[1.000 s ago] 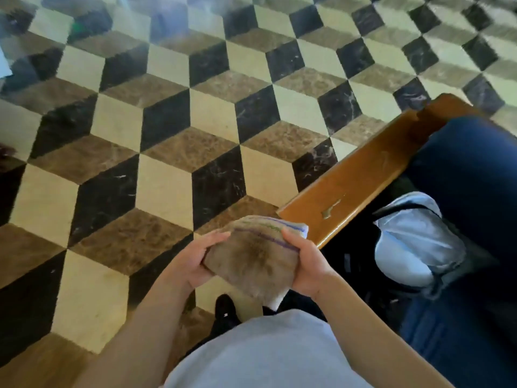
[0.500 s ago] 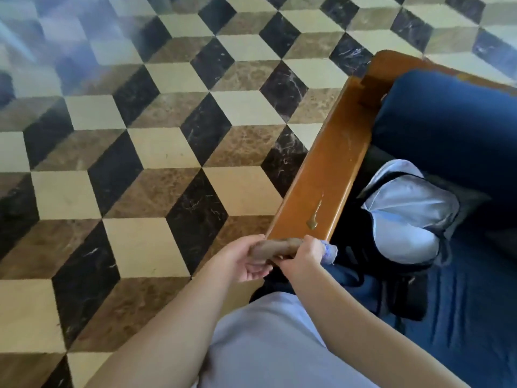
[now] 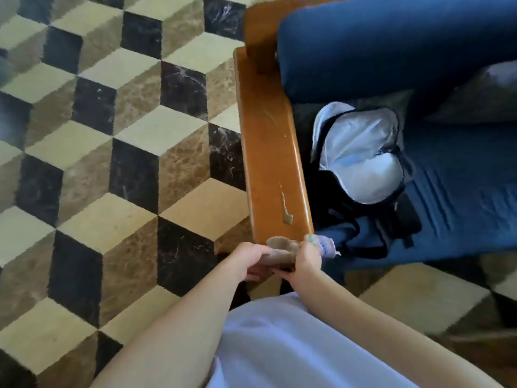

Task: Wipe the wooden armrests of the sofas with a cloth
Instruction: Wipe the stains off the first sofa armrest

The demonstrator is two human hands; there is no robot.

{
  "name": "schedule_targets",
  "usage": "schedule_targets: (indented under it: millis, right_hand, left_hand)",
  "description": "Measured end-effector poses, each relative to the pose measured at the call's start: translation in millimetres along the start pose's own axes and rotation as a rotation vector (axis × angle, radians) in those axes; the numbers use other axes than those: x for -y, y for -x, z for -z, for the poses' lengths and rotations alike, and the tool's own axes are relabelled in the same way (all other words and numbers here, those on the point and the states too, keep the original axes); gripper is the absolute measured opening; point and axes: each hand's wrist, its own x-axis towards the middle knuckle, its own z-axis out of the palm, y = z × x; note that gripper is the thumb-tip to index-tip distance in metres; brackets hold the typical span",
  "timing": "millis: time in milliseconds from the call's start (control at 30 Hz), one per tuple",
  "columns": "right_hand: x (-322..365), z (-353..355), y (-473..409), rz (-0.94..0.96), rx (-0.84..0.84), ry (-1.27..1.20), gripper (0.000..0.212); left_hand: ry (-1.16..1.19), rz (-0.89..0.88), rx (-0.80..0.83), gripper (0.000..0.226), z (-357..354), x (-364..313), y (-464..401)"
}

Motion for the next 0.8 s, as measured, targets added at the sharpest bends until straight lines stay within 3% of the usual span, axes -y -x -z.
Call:
schedule_targets:
  millis: [167, 233, 367, 467, 533, 600, 700, 800]
  right_hand:
    - [-4.7, 0.8, -8.9, 0.066, -0.098, -0.239, 0.035]
    - [-7.0, 0.0, -14.9, 0.074, -0.202, -0.248, 0.041]
    - [-38.2, -14.5, -10.8, 0.11, -0.334, -0.394, 0.043]
    - [-59.9, -28.4, -7.8, 0.163, -0.339, -0.511, 0.044]
    - [-75.8, -40.6, -5.3, 0.13, -0.37, -0.587, 0.05]
    - [-90.3, -50.9, -1.2, 0.144, -0.355, -0.659, 0.056]
    - [-106.3, -59.7, 2.8, 0.147, -0.402, -0.788, 0.055]
    - [-123.0, -68.1, 3.8, 0.197, -0.533, -0.766, 0.074]
  left_hand:
    - [-0.358, -0.045, 0.098, 0.021, 6.1, -37.9, -37.4]
    - [-0.481, -0.159, 0.106, 0.019, 10.3, -50.2, -49.5]
    - [-1.132, -0.746, 0.046, 0.017, 41.4, -57.6, -69.0]
    - [-1.629, -1.095, 0.137, 0.038, 61.7, -79.8, -78.1]
    - [-1.952, -1.231, 0.151, 0.052, 78.3, -88.0, -81.3]
    - [-2.09, -1.248, 0.124, 0.065, 93.2, -88.8, -84.6]
    - [-2.086, -1.179, 0.114, 0.07, 110.6, -87.2, -88.2]
    - [-2.041, -1.159, 0.081, 0.067, 128.6, -88.1, -84.4]
